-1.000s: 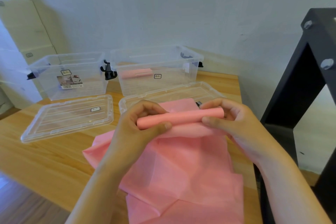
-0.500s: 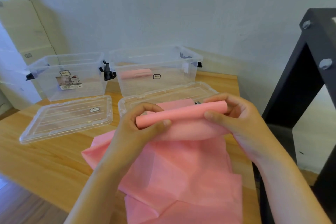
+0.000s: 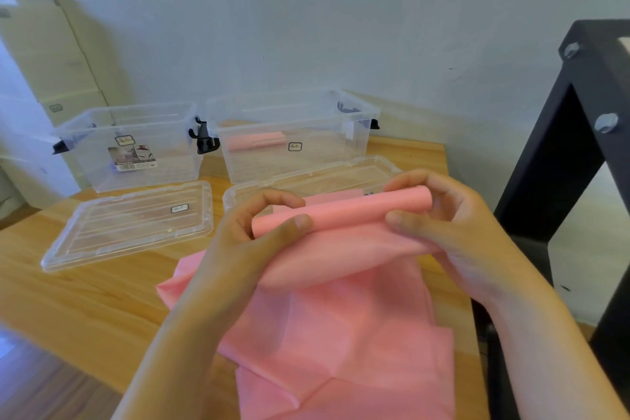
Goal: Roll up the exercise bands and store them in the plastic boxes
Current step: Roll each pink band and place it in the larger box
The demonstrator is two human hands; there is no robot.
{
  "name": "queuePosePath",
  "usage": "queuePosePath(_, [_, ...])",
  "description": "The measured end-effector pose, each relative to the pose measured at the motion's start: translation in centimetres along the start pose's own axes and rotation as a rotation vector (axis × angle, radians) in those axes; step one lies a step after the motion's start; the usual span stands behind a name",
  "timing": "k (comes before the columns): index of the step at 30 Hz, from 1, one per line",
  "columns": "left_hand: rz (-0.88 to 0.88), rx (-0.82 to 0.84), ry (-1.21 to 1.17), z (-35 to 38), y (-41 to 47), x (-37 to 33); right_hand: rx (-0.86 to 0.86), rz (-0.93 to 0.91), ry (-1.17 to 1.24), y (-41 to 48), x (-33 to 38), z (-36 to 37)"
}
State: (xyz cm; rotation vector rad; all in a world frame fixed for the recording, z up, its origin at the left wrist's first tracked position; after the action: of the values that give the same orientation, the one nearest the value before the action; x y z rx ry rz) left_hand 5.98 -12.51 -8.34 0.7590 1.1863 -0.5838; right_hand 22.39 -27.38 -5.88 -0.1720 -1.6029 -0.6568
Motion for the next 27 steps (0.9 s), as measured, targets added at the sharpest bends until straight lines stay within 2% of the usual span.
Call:
queuePosePath(6, [0.097, -0.073, 0.129, -0.5, 0.5, 0.9, -0.055, 0.22, -0.137, 0.0, -1.4, 0.3])
queuePosePath(8, [0.094, -0.074, 0.148, -0.7, 0.6, 1.1, -0.082, 0.197, -0.147, 0.2, -1.7, 0.4])
queuePosePath(13, [-0.05, -0.045, 0.138, -0.6, 0.5, 1.6, -0.117, 0.091, -0.135, 0.4, -1.6, 0.5])
queuePosePath(21, [0.083, -0.035, 0.168, -0.8, 0.8, 1.1, -0.092, 0.156, -0.156, 0.6, -2.3, 0.5])
queuePosePath(27, [-0.04, -0.045, 0.174, -0.9, 0.6, 1.9, -0.116, 0.072, -0.112, 0.7, -2.4, 0.6])
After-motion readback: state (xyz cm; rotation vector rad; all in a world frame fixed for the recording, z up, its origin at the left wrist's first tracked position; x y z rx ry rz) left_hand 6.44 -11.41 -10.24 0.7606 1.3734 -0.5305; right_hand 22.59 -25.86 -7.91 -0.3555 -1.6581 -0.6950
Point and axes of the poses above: each hand's wrist, its own y-axis towards the middle knuckle, its own z-axis out of the palm, x = y × z, the point moved 1 cm from there along y, towards the middle knuckle, and after that the axes turned 3 degrees about -y, right-handed, at the moved point
